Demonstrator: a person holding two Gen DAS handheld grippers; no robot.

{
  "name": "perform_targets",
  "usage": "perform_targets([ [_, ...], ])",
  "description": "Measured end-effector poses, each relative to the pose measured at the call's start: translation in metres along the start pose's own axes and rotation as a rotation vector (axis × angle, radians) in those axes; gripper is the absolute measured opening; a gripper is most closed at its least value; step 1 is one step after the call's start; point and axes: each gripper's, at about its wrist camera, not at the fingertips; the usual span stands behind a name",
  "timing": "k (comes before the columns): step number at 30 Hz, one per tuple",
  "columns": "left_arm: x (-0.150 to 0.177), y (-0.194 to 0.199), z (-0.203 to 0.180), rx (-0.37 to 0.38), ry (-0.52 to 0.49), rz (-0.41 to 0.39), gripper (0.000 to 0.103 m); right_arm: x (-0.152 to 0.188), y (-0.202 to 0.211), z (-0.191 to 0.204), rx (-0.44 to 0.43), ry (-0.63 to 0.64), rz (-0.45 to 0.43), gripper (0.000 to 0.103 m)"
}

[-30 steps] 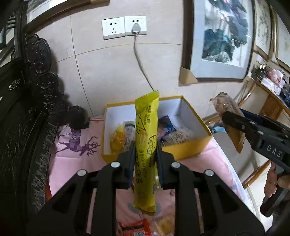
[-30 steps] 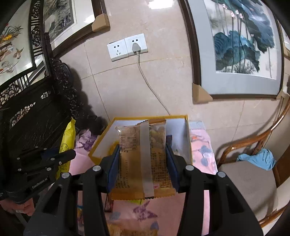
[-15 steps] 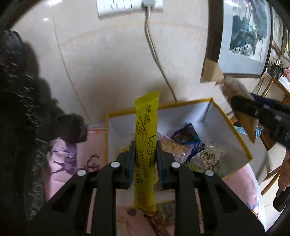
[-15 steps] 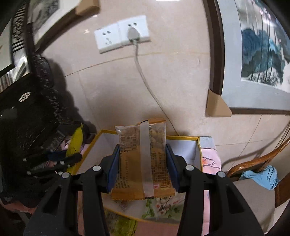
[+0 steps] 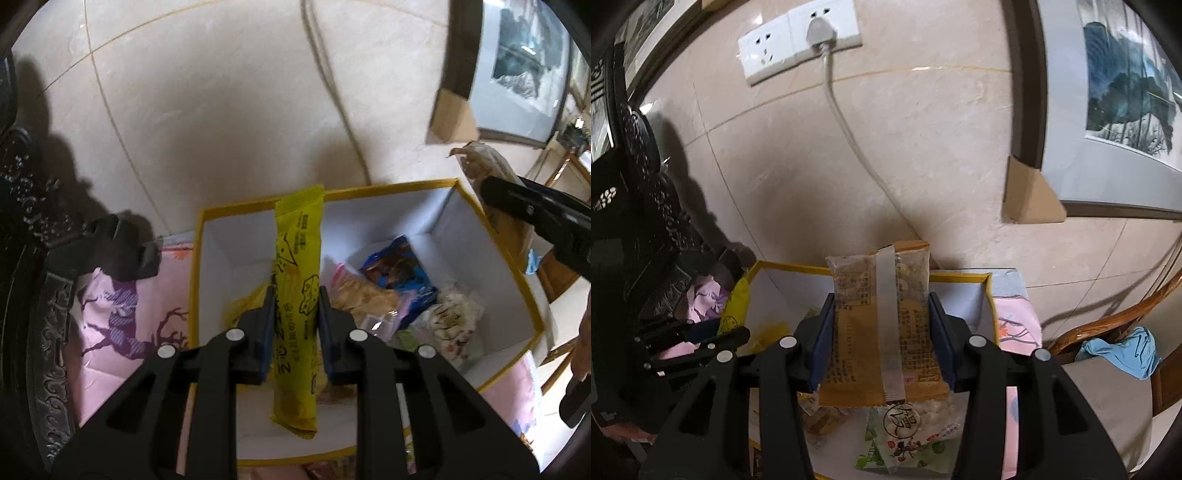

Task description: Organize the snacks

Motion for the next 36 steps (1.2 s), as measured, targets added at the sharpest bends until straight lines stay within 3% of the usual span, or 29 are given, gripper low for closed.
perform_targets([
  [1, 0.001, -0.003, 0.001, -0.026, -0.006, 0.008, 0.079, 0.003, -0.005, 0.003, 0.001, 0.011, 0.005, 0.085],
  [2, 0.002, -0.003, 0.002, -0.091, -0.012, 0.007, 0.101, 0.007, -0.012, 0.008, 0.034, 0.041, 0.026, 0.1],
  [3, 0.004, 0.002, 0.002, -0.146, -0.009, -0.032, 0.101, 0.01, -0.013, 0.011, 0.056, 0.053, 0.03, 0.102],
  [4, 0.006, 0.007, 0.002, -0.154, -0.012, -0.061, 0.101, 0.012, -0.01, 0.014, 0.048, 0.061, 0.025, 0.102],
  [6, 0.007, 0.011, 0.002, -0.132, -0.02, -0.044, 0.101, 0.015, -0.003, 0.019, 0.043, 0.08, 0.012, 0.102],
  [9, 0.007, 0.018, 0.001, -0.172, -0.012, -0.035, 0.101, 0.014, 0.012, 0.021, 0.059, 0.095, 0.016, 0.102],
  [16, 0.019, 0.053, 0.004, -0.139, 0.092, -0.022, 0.101, 0.012, 0.084, 0.017, 0.094, 0.05, -0.076, 0.102],
  [22, 0.023, 0.135, 0.009, -0.01, 0.301, -0.11, 0.101, 0.024, 0.162, -0.006, 0.076, -0.149, -0.156, 0.102],
  [26, 0.016, 0.191, -0.002, -0.018, 0.255, -0.225, 0.101, 0.019, 0.208, -0.01, 0.132, -0.161, -0.215, 0.102],
  [29, 0.013, 0.231, -0.013, 0.012, 0.208, -0.3, 0.101, 0.015, 0.238, -0.006, 0.124, -0.167, -0.27, 0.102],
  [36, 0.013, 0.28, -0.026, 0.09, 0.171, -0.384, 0.101, 0.008, 0.285, 0.014, 0.091, -0.114, -0.359, 0.102],
])
Point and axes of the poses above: each gripper's, at about its wrist camera, not at the fingertips, and y roughly against the way its jaws point, z to its left, x to its underside, and after that the axes turned 9 degrees about -z, right-handed
